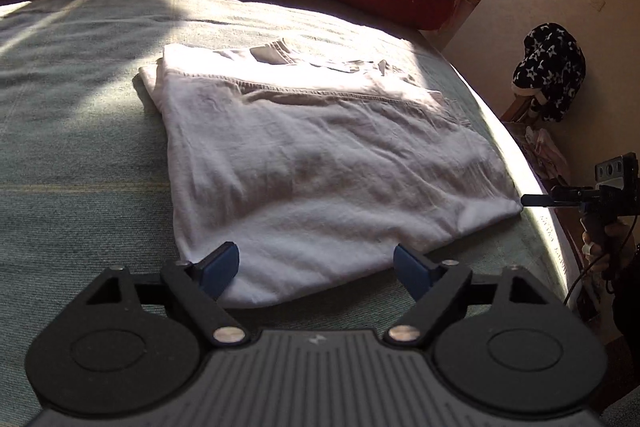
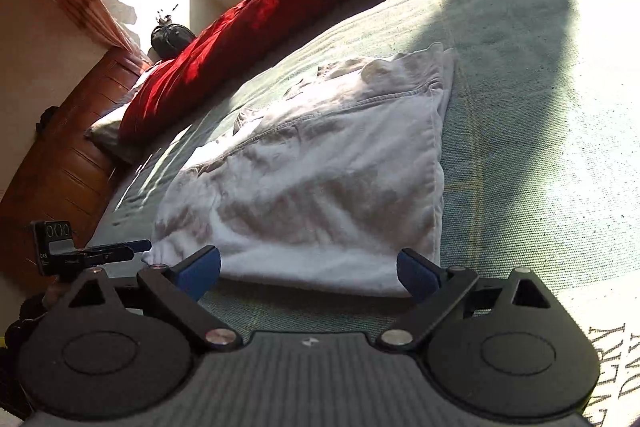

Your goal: Fold clothes

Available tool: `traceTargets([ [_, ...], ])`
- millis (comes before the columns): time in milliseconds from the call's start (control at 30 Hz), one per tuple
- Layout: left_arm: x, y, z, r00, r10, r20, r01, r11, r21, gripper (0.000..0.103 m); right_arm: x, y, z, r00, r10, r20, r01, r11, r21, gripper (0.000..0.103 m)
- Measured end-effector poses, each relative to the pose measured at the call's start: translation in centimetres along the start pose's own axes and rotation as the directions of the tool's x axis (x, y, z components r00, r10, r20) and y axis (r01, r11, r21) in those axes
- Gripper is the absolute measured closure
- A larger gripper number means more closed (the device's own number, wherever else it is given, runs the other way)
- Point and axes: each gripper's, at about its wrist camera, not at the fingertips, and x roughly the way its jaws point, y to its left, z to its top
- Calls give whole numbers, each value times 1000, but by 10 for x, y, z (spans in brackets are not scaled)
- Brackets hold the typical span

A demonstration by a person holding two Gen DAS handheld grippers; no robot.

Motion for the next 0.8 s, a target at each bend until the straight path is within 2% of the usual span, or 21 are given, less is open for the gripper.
traceTargets([
  [133, -13, 7, -10, 1000, 10, 13, -10, 999, -39, 19, 8, 0, -7, 996, -73, -43, 72, 997, -12, 6],
  [233, -26, 1, -4, 999, 31, 34, -30, 999, -16, 19, -5, 5, -7, 996, -87, -10, 87, 996, -35, 6],
  [333, -27, -9, 14, 998, 8, 63, -10, 1000, 18, 19, -11, 18, 9, 997, -66, 39, 69, 995, -70, 3],
  [467, -4, -17, 42, 996, 1, 93, -5, 999, 40, 18, 4, 32, 41, 996, -38, 86, 47, 994, -104, 1],
  [667, 40, -4, 66, 994, -5, 114, 5, 1000, 0, 18, 63, 16, 70, 997, -10, 81, 11, 1000, -16, 0],
  [700, 46, 0, 67, 993, 9, 114, -8, 1000, -3, 18, 71, 11, 72, 997, -13, 74, 13, 1000, -3, 0],
  [733, 50, 5, 67, 992, 55, 113, -54, 998, -10, 18, 78, 4, 74, 997, -32, 71, 32, 999, 2, 0],
  [800, 53, 20, 67, 977, 173, 122, -169, 985, -44, 19, 78, -8, 78, 993, -68, 99, 68, 998, 0, 1],
])
